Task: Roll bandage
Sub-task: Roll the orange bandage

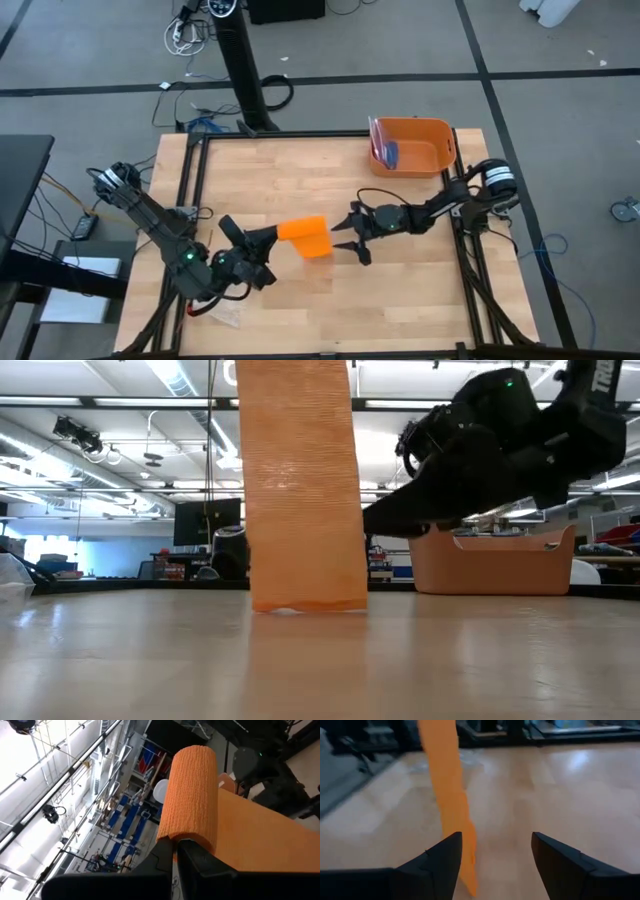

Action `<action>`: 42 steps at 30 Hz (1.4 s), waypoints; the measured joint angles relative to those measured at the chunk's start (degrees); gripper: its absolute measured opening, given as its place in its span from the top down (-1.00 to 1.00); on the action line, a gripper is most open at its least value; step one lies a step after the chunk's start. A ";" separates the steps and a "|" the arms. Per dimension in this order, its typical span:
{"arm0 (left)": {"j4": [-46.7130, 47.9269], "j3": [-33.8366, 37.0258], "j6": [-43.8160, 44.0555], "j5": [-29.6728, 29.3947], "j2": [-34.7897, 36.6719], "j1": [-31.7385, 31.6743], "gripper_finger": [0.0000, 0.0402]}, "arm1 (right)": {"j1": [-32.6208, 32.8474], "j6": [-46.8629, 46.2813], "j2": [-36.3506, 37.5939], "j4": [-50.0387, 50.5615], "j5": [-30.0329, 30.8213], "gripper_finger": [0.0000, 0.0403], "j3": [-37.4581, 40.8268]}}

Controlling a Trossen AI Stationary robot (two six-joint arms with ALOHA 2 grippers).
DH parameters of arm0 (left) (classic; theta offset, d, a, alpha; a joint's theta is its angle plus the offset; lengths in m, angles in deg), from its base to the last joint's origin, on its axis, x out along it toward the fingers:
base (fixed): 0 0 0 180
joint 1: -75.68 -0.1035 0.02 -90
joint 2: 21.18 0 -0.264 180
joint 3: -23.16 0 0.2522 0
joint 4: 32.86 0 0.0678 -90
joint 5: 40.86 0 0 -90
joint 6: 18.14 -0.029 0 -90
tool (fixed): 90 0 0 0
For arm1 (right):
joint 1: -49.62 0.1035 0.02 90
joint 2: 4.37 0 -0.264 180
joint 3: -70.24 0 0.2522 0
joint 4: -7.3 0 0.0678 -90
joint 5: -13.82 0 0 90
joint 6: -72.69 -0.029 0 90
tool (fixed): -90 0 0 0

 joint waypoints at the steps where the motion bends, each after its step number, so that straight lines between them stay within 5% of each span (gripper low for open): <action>1: -0.31 0.00 -0.35 0.26 0.00 -0.22 0.93 | -0.21 -0.77 -0.94 -0.72 -1.20 -0.22 0.01; 11: -2.43 0.00 -1.73 0.73 0.02 -2.90 0.93 | 2.63 -6.59 -7.18 -4.22 -4.54 -0.24 -1.51; 20: -2.48 0.00 -1.72 0.83 0.02 -2.90 0.93 | 2.56 -7.84 -3.77 -1.68 1.71 -0.33 2.75; 27: -2.43 0.00 -1.79 0.86 0.02 -2.98 0.93 | 3.25 -10.14 -2.33 -9.30 -0.09 -0.36 7.71; 42: -2.81 0.00 -2.06 1.05 0.02 -2.98 0.93 | 3.04 -10.50 -12.17 -9.17 -0.96 -0.28 -1.31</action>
